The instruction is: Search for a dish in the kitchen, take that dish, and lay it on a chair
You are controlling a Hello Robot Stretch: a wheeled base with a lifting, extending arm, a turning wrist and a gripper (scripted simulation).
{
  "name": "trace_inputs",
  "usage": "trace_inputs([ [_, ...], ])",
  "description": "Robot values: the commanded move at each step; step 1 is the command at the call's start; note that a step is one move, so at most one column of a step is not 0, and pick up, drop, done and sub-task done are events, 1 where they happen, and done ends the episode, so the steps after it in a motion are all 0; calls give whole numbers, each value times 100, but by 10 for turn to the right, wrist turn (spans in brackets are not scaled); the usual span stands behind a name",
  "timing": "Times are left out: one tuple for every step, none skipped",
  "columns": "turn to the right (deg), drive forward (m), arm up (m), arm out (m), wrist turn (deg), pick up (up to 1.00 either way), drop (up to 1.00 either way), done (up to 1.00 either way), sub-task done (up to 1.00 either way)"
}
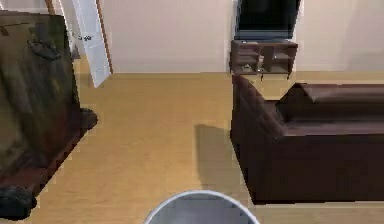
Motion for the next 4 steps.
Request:
trace_inputs([
  [450,0,0,0,0,0,0,0,0],
  [300,0,0,0,0,0,0,0,0],
  [-450,0,0,0,0,0,0,0,0],
  [-450,0,0,0,0,0,0,0,0],
])
